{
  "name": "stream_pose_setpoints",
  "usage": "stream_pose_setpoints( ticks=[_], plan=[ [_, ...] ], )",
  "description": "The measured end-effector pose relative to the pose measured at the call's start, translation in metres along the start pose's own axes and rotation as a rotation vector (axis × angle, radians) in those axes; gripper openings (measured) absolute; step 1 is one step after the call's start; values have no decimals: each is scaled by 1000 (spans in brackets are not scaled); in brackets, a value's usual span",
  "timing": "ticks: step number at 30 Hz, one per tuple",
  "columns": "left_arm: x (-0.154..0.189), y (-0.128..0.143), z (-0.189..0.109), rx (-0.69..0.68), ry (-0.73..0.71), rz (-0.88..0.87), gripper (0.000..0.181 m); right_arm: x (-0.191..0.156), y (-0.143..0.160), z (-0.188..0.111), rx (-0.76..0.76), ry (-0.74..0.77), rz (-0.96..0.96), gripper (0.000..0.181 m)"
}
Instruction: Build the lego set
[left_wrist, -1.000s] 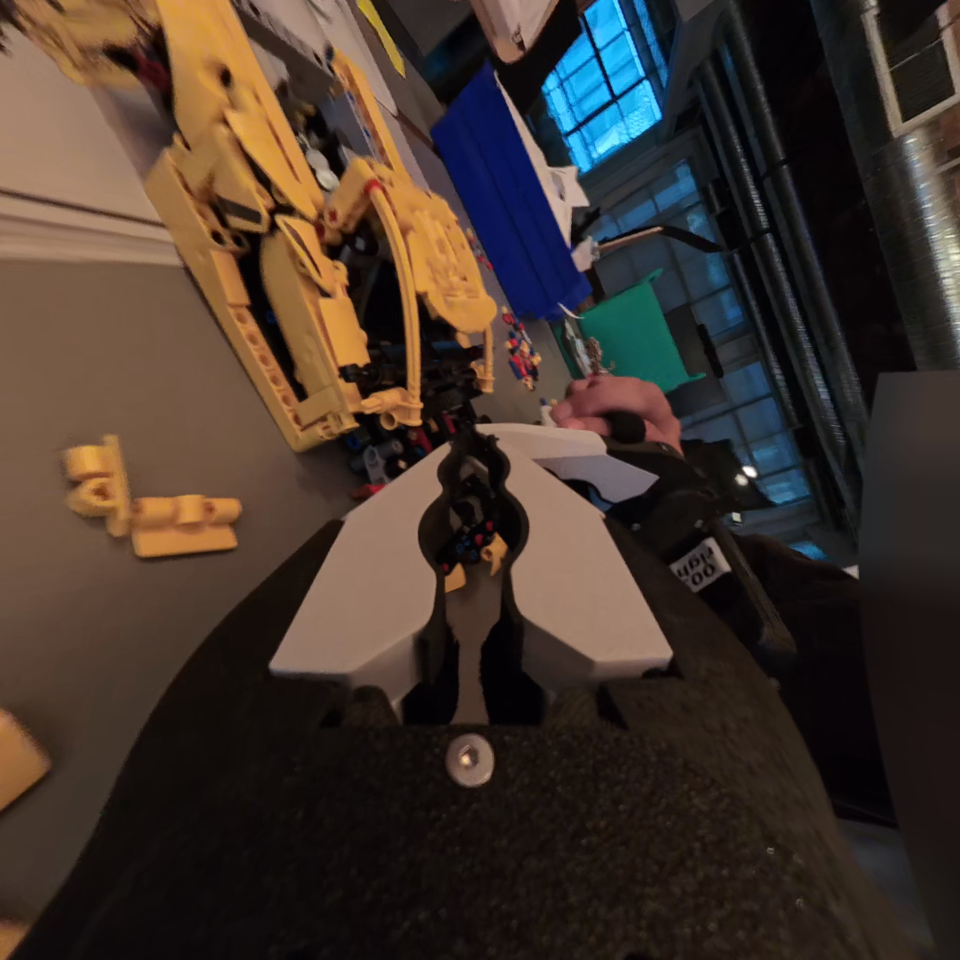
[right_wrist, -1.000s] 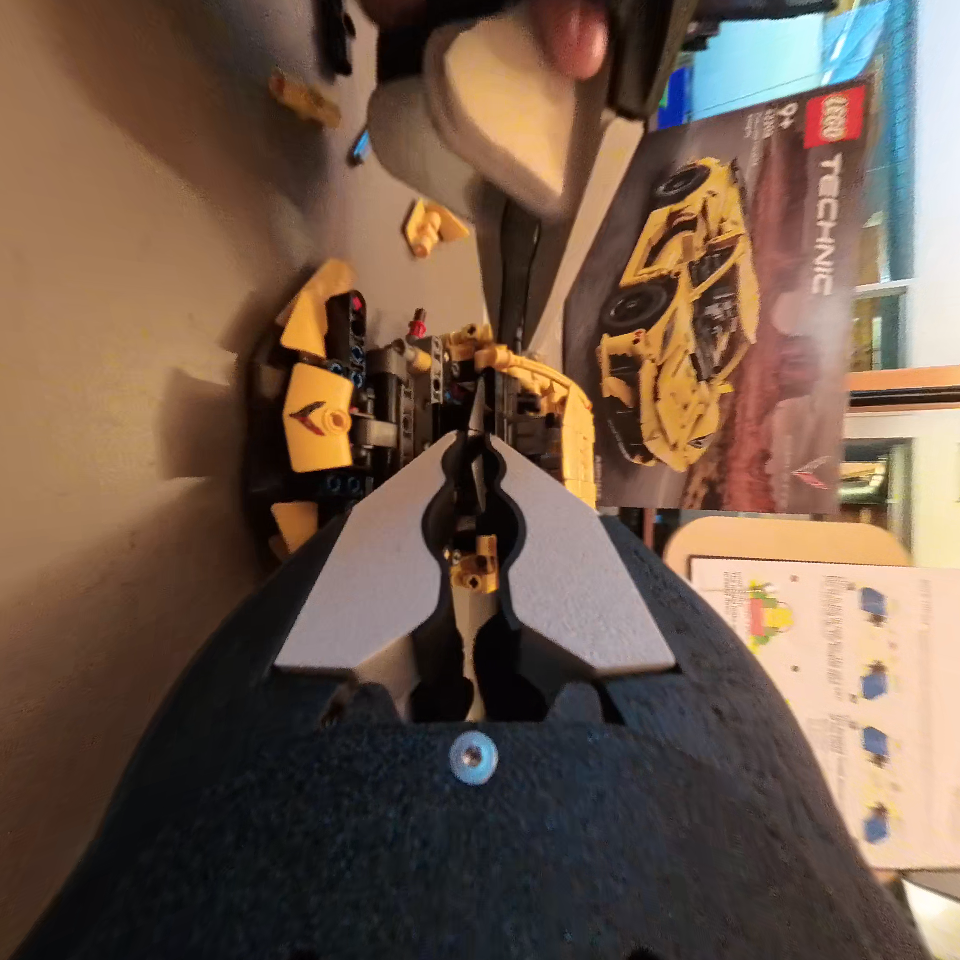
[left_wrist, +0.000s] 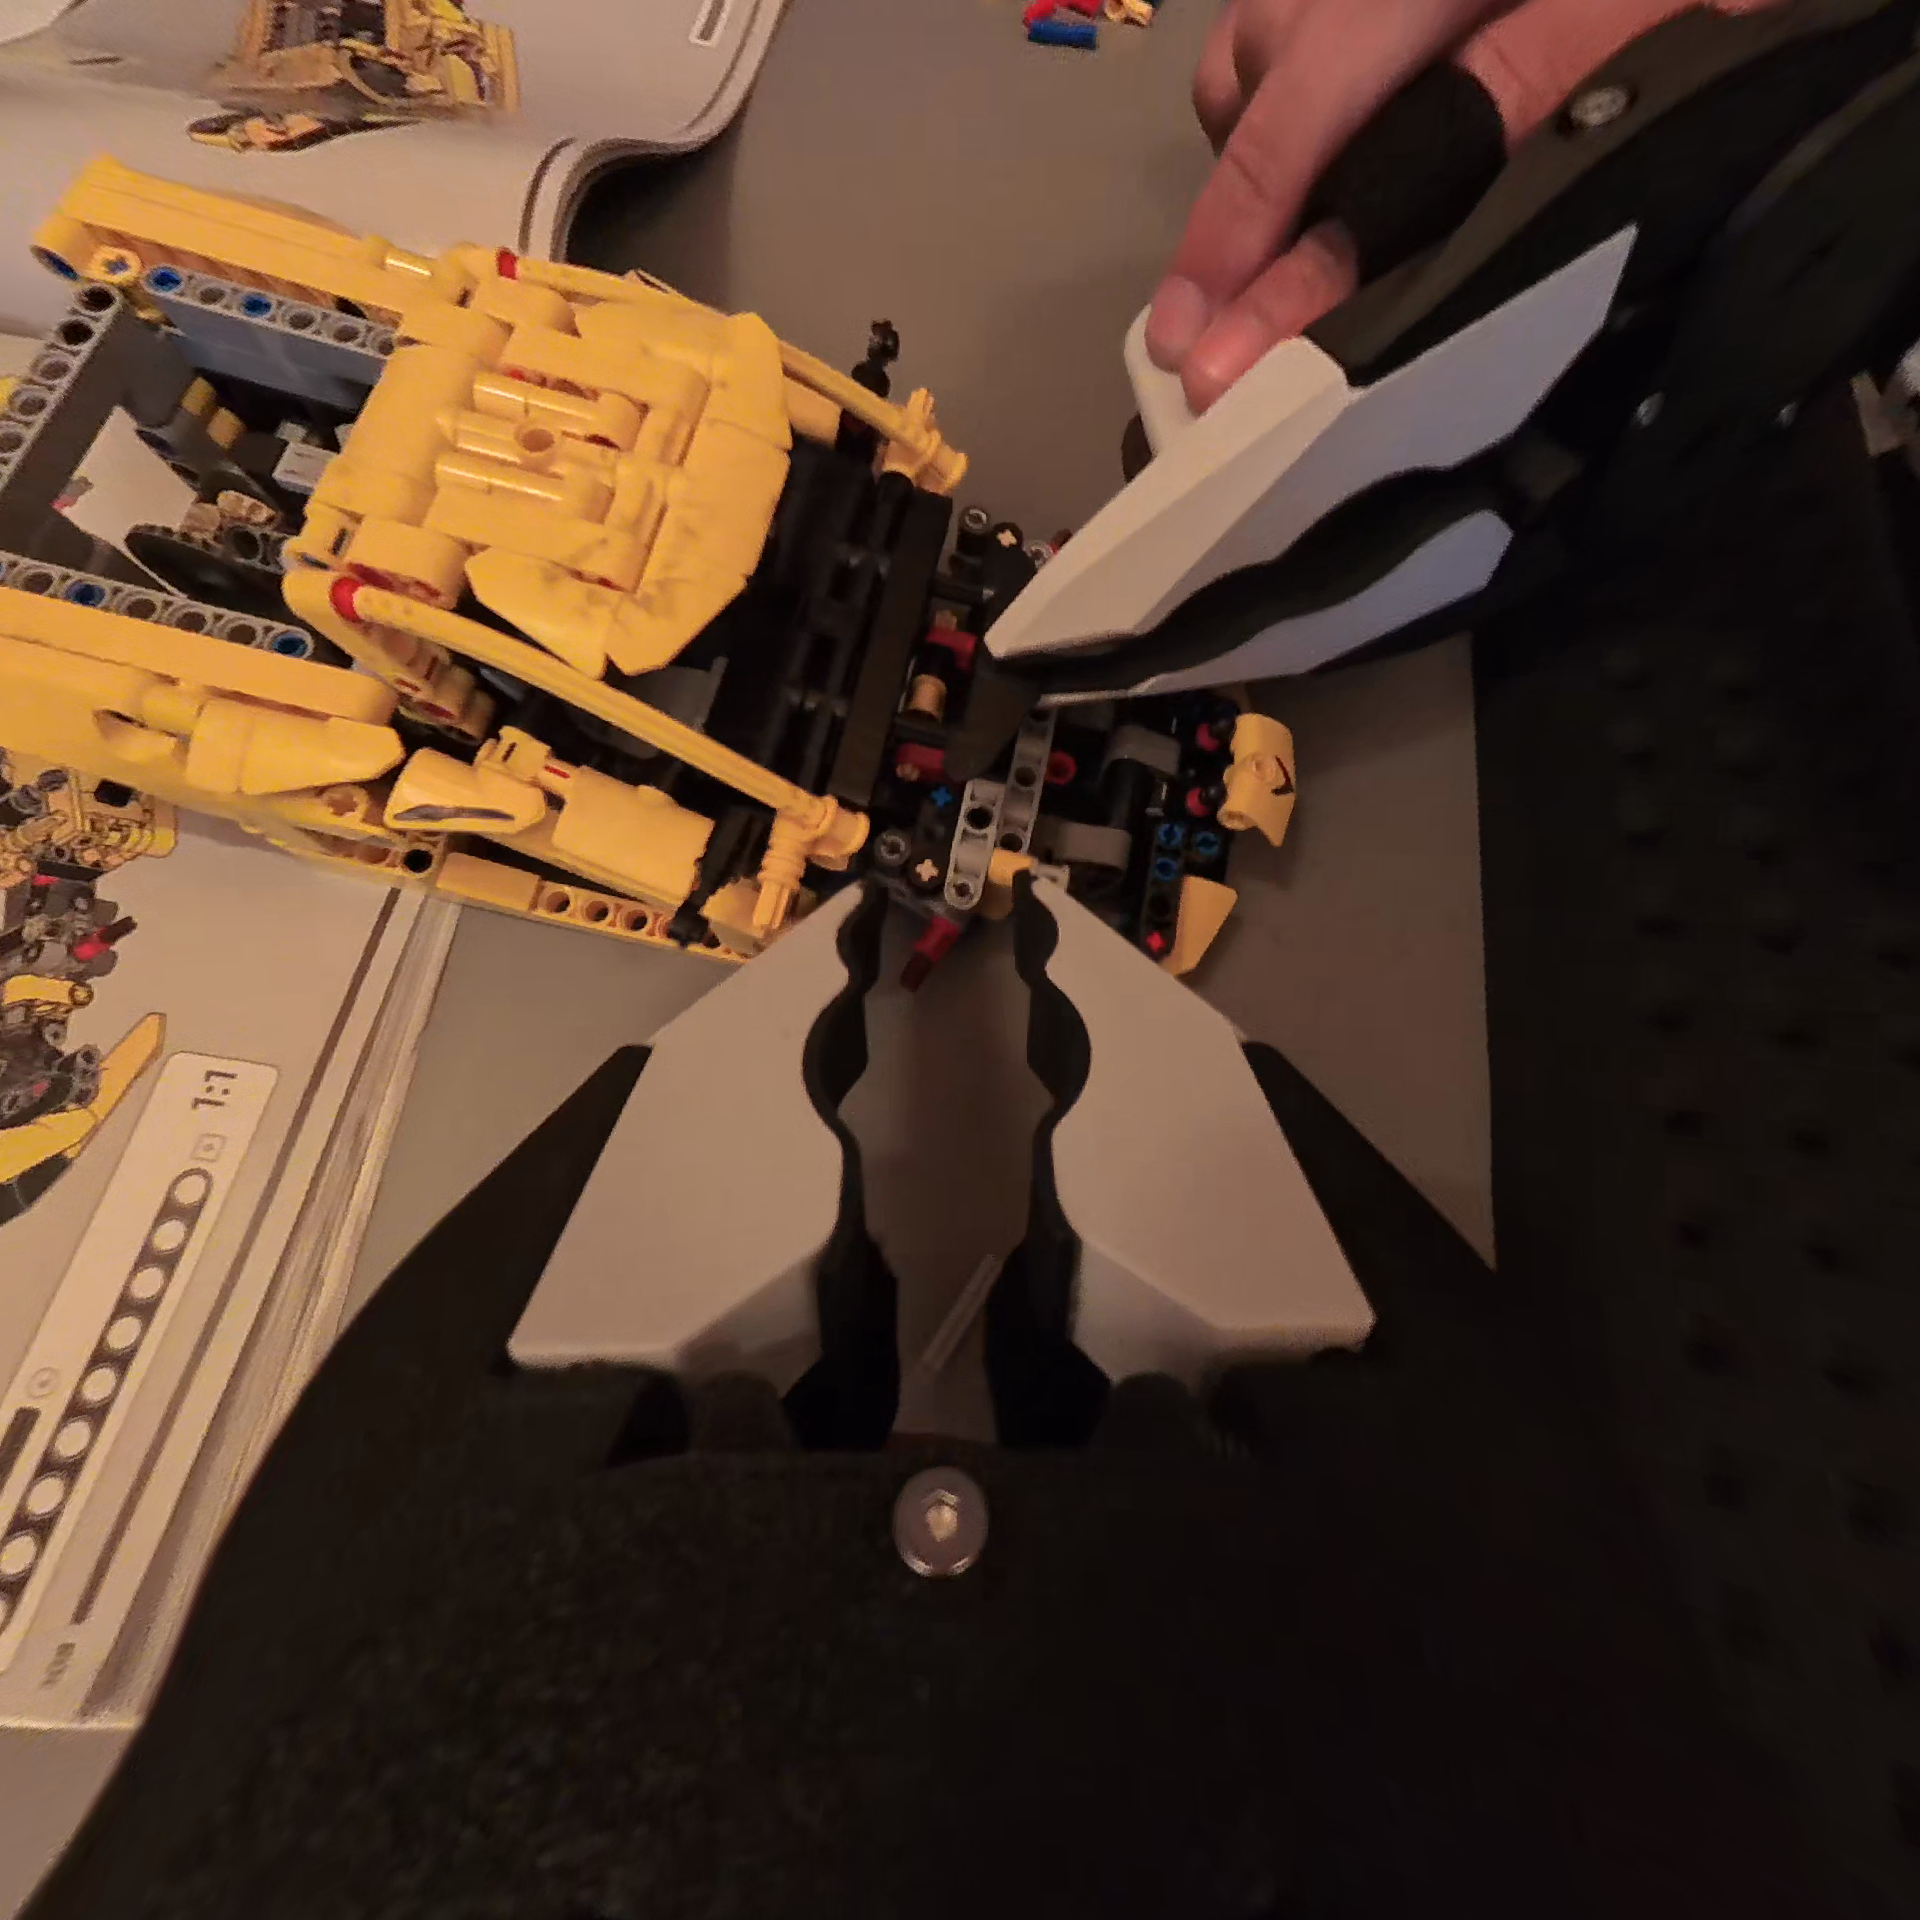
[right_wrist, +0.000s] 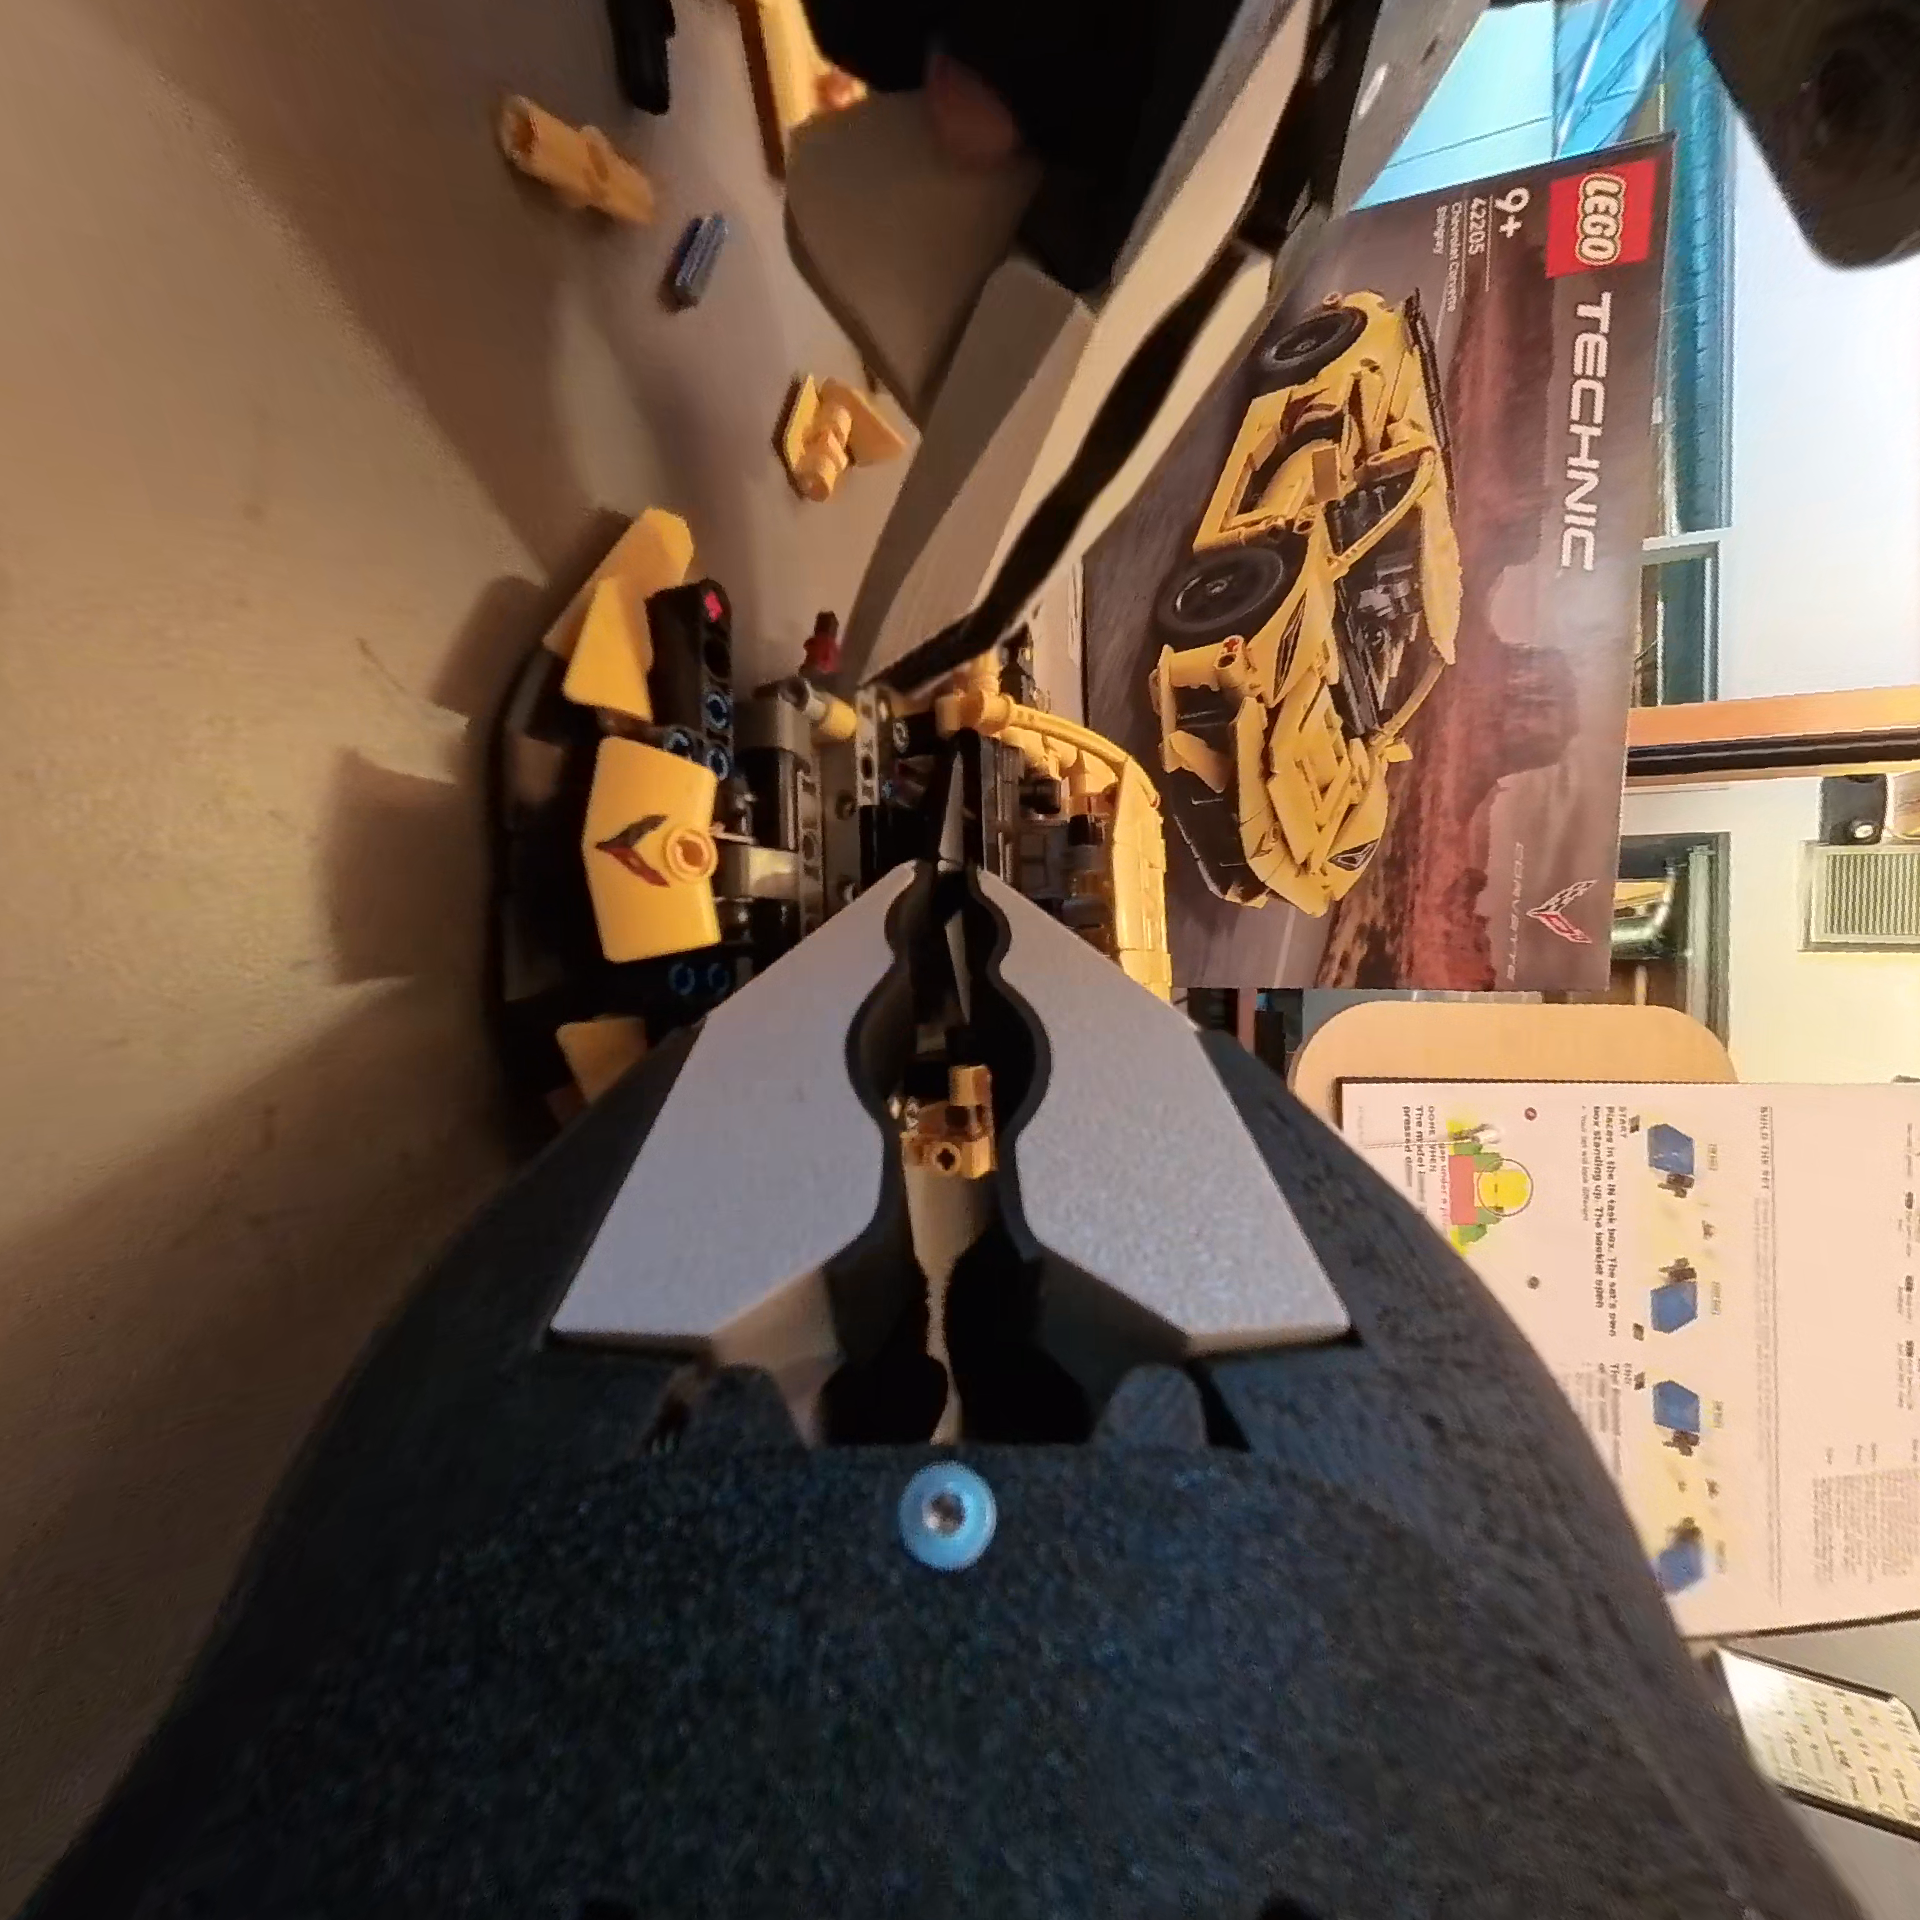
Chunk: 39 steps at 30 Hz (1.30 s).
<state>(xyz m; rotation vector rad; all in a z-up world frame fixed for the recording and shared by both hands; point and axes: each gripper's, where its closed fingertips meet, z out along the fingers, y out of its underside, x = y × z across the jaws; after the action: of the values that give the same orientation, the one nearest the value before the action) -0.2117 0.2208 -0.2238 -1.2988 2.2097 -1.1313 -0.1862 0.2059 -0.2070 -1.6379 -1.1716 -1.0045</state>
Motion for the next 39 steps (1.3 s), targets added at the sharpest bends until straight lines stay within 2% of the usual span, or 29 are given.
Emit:
stream_pose_setpoints(
  ticks=[7,9,10,14,22,25,30,36,39],
  plan=[
    [-1,2,7,-16,36,139,24,0,1,0,-5,-9,4,3],
    [-3,2,8,-31,33,163,18,0,2,0,-4,-12,8,3],
    [-1,3,10,-30,50,167,13,0,3,1,-5,-13,9,3],
    [-1,-2,15,20,22,171,13,2,10,0,-35,9,-12,3],
    [0,-6,20,24,-17,134,12,2,17,-3,-85,73,-129,3],
    [0,-6,20,24,-20,141,12,1,17,-3,-94,22,-67,3],
    [1,-7,21,42,4,119,12,0,17,-2,-81,-160,117,7],
    [1,-7,21,43,4,121,13,-6,12,-2,-79,-317,239,18],
    [1,-7,21,43,4,121,13,-4,11,0,-90,-330,267,17]
  ],
)
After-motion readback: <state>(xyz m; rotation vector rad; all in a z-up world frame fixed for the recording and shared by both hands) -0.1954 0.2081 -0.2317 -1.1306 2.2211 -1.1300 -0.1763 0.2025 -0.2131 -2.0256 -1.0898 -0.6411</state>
